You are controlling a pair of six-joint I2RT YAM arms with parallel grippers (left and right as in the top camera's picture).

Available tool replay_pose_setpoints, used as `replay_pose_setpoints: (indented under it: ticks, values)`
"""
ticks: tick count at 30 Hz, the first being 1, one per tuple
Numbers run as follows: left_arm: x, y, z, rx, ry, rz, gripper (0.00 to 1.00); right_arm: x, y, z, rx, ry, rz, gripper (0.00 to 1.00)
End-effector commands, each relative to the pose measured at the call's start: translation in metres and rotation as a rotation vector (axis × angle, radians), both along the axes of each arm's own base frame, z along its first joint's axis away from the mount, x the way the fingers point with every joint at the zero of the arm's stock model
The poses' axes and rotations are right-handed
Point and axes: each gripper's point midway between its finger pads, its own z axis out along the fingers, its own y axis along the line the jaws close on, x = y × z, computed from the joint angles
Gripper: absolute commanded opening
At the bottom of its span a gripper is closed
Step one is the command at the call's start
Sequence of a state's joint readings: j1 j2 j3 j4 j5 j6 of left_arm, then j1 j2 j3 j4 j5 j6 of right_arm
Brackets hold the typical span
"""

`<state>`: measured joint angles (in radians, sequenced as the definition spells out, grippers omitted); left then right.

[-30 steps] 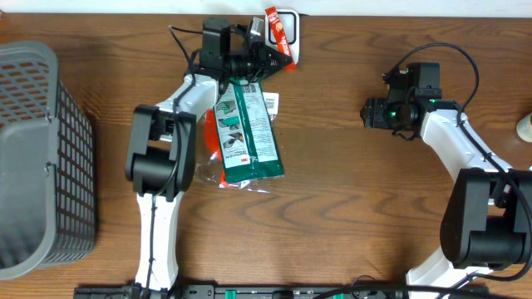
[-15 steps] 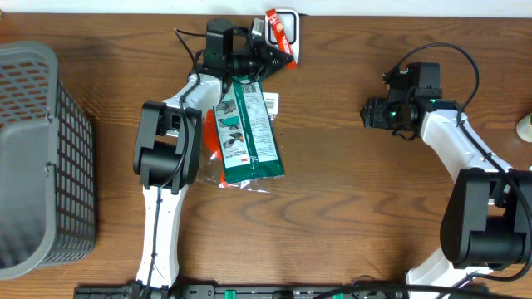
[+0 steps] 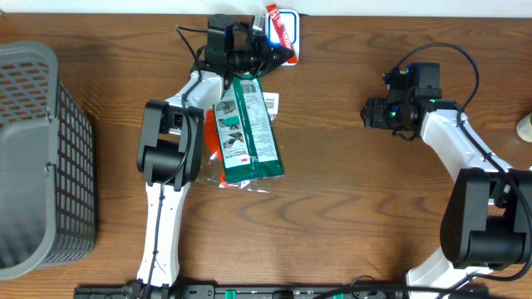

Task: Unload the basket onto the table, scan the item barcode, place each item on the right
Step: 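Swing the red stick rightward past the scanner with the left gripper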

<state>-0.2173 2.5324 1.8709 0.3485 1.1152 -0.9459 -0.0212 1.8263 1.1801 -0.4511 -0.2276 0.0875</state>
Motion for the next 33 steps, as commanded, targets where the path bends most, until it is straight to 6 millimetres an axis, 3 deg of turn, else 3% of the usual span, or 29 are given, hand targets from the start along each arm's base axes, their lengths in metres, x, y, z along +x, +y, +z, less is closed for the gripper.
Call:
replay_pose_setpoints:
  ticks: [1,18,24,33]
  values:
    - [0.006,0.0,0.0,-0.004,-0.014,0.005,0.07,-0.002,0.001,-0.006,0.003,0.016,-0.007,0.66]
    - [0.006,-0.001,-0.003,-0.009,0.016,0.004,0.07,-0.002,0.001,-0.006,0.004,0.016,-0.01,0.65]
    - [0.001,-0.01,-0.008,-0.01,0.037,-0.012,0.07,-0.002,0.001,-0.006,0.004,0.016,-0.01,0.65]
    - [-0.006,-0.014,-0.038,-0.017,0.156,-0.027,0.07,-0.004,0.001,-0.006,0.004,0.022,-0.009,0.65]
